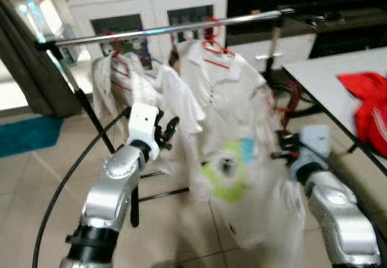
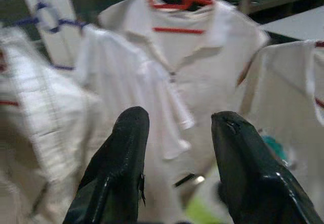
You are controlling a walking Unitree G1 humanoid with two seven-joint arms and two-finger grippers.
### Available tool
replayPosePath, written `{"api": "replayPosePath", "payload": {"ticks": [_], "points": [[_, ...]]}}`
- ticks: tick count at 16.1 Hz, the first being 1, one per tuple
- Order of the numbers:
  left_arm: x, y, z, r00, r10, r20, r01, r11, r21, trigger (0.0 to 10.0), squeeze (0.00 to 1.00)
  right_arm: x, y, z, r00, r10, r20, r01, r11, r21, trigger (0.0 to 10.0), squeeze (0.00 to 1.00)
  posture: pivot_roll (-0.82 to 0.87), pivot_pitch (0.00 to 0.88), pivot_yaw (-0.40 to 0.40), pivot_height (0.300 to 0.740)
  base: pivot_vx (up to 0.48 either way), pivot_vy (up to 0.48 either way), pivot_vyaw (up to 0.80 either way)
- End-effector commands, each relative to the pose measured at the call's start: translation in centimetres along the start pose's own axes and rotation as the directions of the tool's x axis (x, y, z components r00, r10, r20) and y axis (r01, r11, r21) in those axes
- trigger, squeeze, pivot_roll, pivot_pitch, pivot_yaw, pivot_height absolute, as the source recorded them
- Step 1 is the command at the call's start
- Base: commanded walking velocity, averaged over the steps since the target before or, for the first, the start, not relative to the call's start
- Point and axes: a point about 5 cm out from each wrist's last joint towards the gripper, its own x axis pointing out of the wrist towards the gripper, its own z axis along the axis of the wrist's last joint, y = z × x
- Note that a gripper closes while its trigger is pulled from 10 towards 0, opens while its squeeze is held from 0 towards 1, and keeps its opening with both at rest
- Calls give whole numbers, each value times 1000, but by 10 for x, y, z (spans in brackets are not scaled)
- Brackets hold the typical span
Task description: Hang hanger
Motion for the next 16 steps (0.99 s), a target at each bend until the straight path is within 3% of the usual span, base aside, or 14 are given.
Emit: {"api": "replayPosePath", "payload": {"ticks": [1,3,6,9,12,16], "points": [[-2,8,1,1000,31,-3,-31,999,-5,10000,0,1,19,13,994,99,53,-97,995,-34,10000,0,43,0,70,740,341,0,800],[-3,4,-3,1000,24,-11,-24,1000,5,10000,0,2,17,8,995,92,45,-90,995,-51,10000,0,60,0,64,740,339,0,800],[-5,2,0,1000,19,-7,-19,1000,0,10000,0,3,16,11,995,76,69,-76,997,-13,10000,0,61,0,71,740,340,0,0],[-3,9,2,1000,25,-4,-25,999,28,10000,0,7,12,10,998,30,53,-27,999,-45,10000,0,46,0,65,740,339,0,0],[-4,2,-2,1000,5,-10,-5,1000,12,10000,0,5,-8,11,997,-46,62,50,996,-68,10000,0,37,0,74,740,340,0,0],[1,1,5,1000,0,21,0,1000,4,10000,0,8,-14,15,998,2,70,7,991,-132,10000,0,33,0,60,740,337,0,0]]}}
